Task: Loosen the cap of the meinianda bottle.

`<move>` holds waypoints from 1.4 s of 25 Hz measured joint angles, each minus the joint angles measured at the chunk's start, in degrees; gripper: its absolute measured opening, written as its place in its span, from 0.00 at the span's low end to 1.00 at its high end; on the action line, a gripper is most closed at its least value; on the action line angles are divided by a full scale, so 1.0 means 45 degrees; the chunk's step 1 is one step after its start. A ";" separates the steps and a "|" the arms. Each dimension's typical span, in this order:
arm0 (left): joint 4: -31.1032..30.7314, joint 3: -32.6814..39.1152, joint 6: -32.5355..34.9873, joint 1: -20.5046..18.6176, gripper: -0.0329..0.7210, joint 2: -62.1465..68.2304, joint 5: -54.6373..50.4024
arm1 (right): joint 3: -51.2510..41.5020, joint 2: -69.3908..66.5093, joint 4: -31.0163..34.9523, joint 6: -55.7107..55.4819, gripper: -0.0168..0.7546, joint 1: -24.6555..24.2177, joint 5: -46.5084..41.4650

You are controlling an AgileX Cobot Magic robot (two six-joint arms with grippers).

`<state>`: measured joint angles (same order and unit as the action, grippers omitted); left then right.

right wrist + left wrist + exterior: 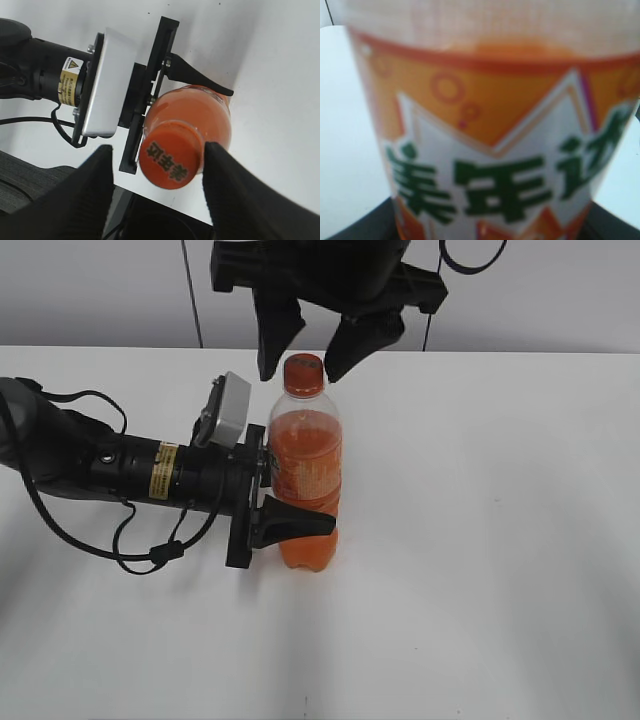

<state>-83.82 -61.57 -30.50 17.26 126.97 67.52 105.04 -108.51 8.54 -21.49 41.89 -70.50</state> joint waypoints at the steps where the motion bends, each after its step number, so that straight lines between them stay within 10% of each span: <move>1: 0.0000 0.0000 0.0000 0.0000 0.58 0.0000 0.0000 | 0.0000 0.0000 0.0003 0.0000 0.57 0.0000 0.0000; 20: 0.0041 0.0000 -0.0014 0.0000 0.58 0.0000 -0.0004 | 0.0000 0.0000 -0.0229 0.0269 0.36 0.0000 -0.0012; 35: 0.0004 0.0000 -0.0014 -0.0011 0.58 0.0000 0.0009 | 0.0026 0.0024 -0.0258 1.0222 0.36 0.0000 0.0000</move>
<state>-83.80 -61.57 -30.56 17.21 126.97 67.56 105.16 -108.41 7.38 24.51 41.89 -70.50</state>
